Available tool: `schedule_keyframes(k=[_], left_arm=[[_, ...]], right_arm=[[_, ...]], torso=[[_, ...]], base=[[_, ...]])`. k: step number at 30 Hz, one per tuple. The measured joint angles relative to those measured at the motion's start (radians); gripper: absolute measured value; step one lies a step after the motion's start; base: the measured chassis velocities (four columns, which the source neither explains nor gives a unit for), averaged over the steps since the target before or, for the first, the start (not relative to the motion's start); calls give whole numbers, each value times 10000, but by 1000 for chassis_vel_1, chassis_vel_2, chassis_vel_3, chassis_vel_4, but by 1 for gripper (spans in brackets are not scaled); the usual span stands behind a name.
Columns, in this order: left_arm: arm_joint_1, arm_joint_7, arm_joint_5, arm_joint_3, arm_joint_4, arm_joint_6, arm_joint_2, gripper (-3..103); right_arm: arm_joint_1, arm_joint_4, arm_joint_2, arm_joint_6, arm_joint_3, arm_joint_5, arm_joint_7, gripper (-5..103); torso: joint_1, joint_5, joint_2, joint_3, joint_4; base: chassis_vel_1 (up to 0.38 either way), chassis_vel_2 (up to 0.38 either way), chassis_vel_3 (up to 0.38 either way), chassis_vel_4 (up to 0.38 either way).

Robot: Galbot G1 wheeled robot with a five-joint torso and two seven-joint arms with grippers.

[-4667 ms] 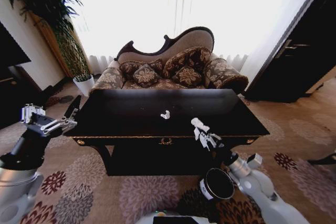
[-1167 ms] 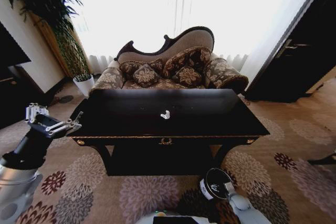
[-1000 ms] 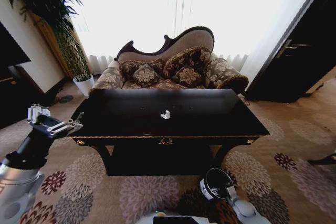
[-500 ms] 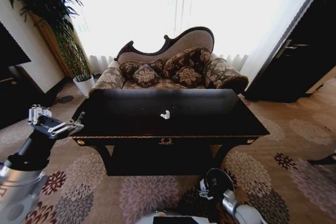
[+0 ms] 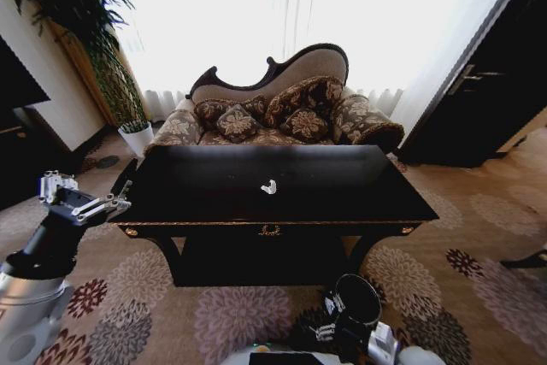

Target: Move to the front of the table and place the trash on the table into the trash bin.

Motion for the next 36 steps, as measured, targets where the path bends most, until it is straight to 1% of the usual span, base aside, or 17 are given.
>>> schedule_keyframes(k=[2, 4, 6, 8, 14, 16, 17, 20, 21, 23, 24, 25, 28, 30, 32, 34, 36], left_arm=[[2, 0, 0, -6, 0, 0, 0, 100], [22, 0, -53, -61, 0, 0, -1, 100], [25, 0, -75, -81, 0, 0, 0, 100], [47, -1, -138, -147, 0, 0, 26, 100], [54, -1, -249, -250, 1, -2, 74, 100], [53, 0, -250, -250, 1, -2, 68, 100], [52, 0, -250, -238, 3, -2, 43, 100], [52, 0, -250, -227, 3, -1, 14, 100], [53, 0, -247, -226, 4, 6, -24, 100], [64, 0, -243, -234, 4, 11, -46, 100], [75, 0, -237, -247, 5, 13, -57, 100], [75, 0, -237, -247, 5, 13, -57, 100], [81, 2, -195, -262, 5, 35, -112, 100], [81, 1, -167, -252, 5, 41, -138, 100], [94, 3, -11, -173, 6, 49, -277, 100], [111, 5, 56, -138, 6, 50, -343, 100], [138, 7, 166, -98, 6, 62, -442, 100]], right_arm=[[0, 173, 11, -33, 17, 71, 9, 100], [87, 1390, 48, -711, 224, 685, 255, 100], [129, 1717, 33, -949, 317, 903, 357, 100], [221, 2421, -52, -1560, 655, 1404, 503, 100], [275, 3481, -237, -2285, 1139, 1801, 625, 100], [297, 3584, -248, -2359, 1142, 1840, 695, 100], [397, 3859, -275, -2662, 1133, 1936, 1010, 100], [524, 4173, -286, -3059, 1051, 2001, 1495, 100], [670, 4482, -290, -3446, 910, 2093, 2065, 100], [807, 4664, -308, -3760, 798, 2219, 2532, 100], [1000, 4745, -341, -4095, 692, 2369, 3031, 100], [1000, 4745, -341, -4095, 692, 2369, 3031, 100], [1876, 4784, -552, -5088, 275, 3055, 4547, 100], [2061, 4783, -604, -5203, 210, 3170, 4759, 100], [2620, 4781, -889, -5420, 0, 3514, 5478, 100], [2772, 4777, -1017, -5430, -63, 3622, 5736, 100], [3206, 4734, -1384, -5417, -197, 3925, 6324, 100]], torso=[[0, 1, 0, 0, 0], [1, -1, 0, 0, 0], [1, -2, 0, 0, 1], [0, -3, 0, 1, 2], [0, 0, 0, 1, 0], [1, 0, -1, 1, 0], [1, -1, 0, 1, 1], [1, -1, 0, 1, 1], [1, 0, 0, 1, 0], [1, -1, 0, 1, -1], [0, -1, 0, 1, -1], [0, -1, 0, 1, -1], [1, 0, 0, 1, -1], [1, 1, 0, 1, 1], [2, 1, -1, 2, 2], [2, 1, -1, 2, 0], [1, 1, 0, 1, 0]], base=[[0, 0, 0, 0], [0, 0, 0, 0], [0, 0, 0, 0], [0, 0, 0, 0], [0, 0, 0, 0], [0, 0, 0, 0], [0, 0, 0, 0], [0, 0, 0, 0], [0, 0, 0, 0], [0, 0, 0, 0], [0, 0, 0, 0], [0, 0, 0, 0], [0, 0, 0, 0], [0, 0, 0, 0], [0, 0, 0, 0], [0, 0, 0, 0], [0, 0, 0, 0]])
